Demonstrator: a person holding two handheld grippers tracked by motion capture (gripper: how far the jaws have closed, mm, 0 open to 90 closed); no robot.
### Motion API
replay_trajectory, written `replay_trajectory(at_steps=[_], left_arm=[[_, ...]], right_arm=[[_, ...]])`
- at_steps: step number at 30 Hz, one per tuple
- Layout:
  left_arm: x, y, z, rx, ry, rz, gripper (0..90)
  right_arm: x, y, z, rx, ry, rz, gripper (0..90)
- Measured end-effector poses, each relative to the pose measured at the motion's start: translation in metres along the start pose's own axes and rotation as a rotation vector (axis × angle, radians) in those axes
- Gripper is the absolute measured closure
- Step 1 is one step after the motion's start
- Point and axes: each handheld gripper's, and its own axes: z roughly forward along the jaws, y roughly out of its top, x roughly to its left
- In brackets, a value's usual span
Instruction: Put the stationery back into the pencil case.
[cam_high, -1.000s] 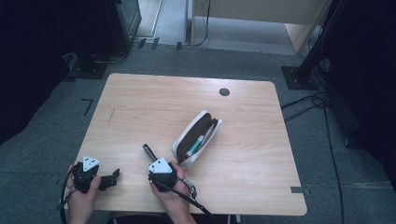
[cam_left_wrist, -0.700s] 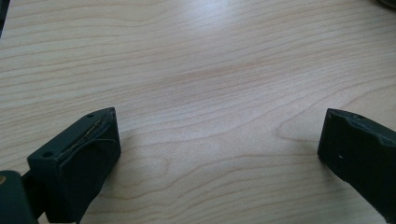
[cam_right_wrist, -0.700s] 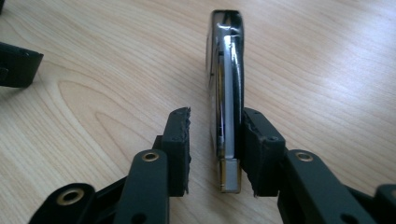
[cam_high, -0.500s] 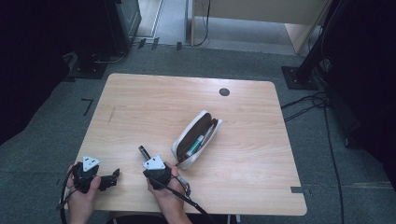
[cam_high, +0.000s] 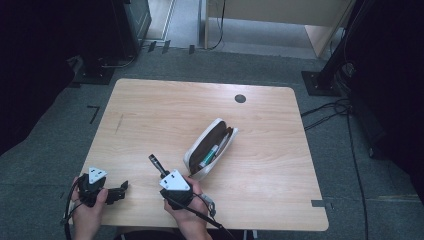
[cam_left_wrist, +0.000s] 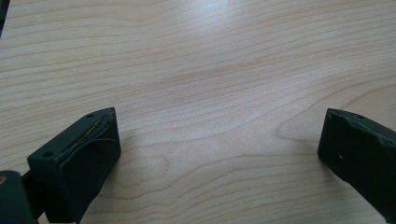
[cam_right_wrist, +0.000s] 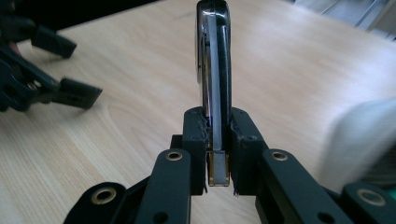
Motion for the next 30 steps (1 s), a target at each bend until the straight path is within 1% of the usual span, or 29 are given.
replay_trajectory(at_steps=[4,7,9,13,14,15,17,20,22,30], left_arm=[[0.0,0.0,0.0,0.001,0.001,0.001,0.0],[0.0,0.0,0.0,0.001,0.001,0.001,0.0],[0.0,0.0,0.0,0.001,0.001,0.001,0.0],[0.0,0.0,0.0,0.0,0.0,0.0,0.0],[0.0,0.0,0.0,0.0,0.001,0.0,0.0],[0.0,0.0,0.0,0.0,0.001,0.0,0.0],[0.0,0.0,0.0,0.0,0.0,0.0,0.0],[0.0,0.0,0.0,0.0,0.001,0.0,0.0],[0.0,0.0,0.0,0.0,0.001,0.0,0.0],[0.0,0.0,0.0,0.0,0.0,0.0,0.0]], right_arm=[[-0.021,0.006,-0.027,-0.049,-0.039,0.018,79.0],[-0.04,0.008,-0.042,-0.068,-0.088,0.043,79.0],[-0.056,0.008,-0.051,-0.078,-0.126,0.063,79.0],[-0.08,0.005,-0.062,-0.087,-0.182,0.101,78.9],[-0.085,0.005,-0.064,-0.087,-0.189,0.116,78.9],[-0.09,0.004,-0.066,-0.089,-0.201,0.12,78.9],[-0.097,0.004,-0.068,-0.089,-0.224,0.122,78.9],[-0.104,0.003,-0.07,-0.081,-0.238,0.13,78.8],[-0.106,0.003,-0.072,-0.077,-0.236,0.128,78.9],[-0.11,0.002,-0.075,-0.062,-0.236,0.12,78.7]])
